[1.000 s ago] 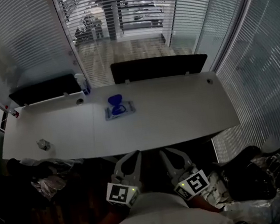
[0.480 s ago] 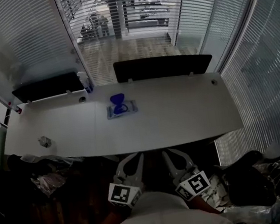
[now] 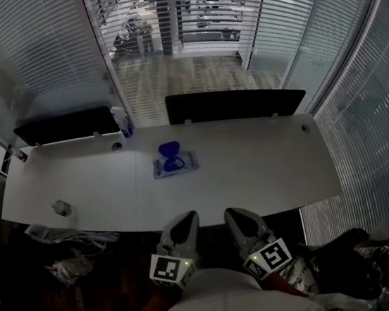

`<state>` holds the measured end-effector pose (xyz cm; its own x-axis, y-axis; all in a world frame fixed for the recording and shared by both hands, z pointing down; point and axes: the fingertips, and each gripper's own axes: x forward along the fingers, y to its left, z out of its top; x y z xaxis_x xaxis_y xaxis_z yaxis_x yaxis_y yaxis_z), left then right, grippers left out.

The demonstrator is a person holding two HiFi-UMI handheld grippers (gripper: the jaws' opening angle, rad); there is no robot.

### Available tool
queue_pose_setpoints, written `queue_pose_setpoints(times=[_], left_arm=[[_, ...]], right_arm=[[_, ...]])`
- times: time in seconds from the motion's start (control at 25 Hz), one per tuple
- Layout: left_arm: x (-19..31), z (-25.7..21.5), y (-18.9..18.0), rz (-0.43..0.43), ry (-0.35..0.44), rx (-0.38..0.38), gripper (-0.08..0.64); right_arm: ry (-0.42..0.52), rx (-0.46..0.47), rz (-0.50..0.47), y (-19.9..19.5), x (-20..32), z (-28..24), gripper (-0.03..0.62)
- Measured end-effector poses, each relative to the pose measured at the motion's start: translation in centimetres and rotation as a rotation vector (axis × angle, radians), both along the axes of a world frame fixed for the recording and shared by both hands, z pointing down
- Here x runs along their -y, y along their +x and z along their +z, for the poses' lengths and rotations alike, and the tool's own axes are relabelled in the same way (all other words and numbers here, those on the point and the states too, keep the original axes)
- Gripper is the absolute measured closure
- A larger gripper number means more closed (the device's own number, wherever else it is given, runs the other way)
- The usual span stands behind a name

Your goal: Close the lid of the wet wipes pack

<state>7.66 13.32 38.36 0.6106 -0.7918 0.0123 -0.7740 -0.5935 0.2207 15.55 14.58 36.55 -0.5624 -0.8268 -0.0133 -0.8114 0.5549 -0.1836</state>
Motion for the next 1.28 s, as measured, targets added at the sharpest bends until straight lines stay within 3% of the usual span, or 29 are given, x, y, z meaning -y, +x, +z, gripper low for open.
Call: queue_pose_setpoints(times=[0.52, 0.68, 1.12, 1.28], left_arm=[[11.8, -2.0, -7.7, -0.022, 0.047, 0.002, 0.557], [14.1, -1.9, -9.9, -0.016, 0.023, 0.009, 0.557], [17.2, -1.3, -12.9, 0.017, 0.038, 0.001, 0.557], [17.3, -0.8, -12.8, 0.01, -0.006, -0.002, 0.557]], right_arm=[[0.033, -0.042, -0.028, -7.1, 12.1, -1.9, 0.594], [0.043, -0.059, -0.024, -9.1, 14.7, -2.4, 0.594], [0.035, -0.07, 0.007, -12.3, 17.3, -1.7, 0.594], [0.032, -0.069, 0.006, -12.5, 17.8, -1.4, 0.594]])
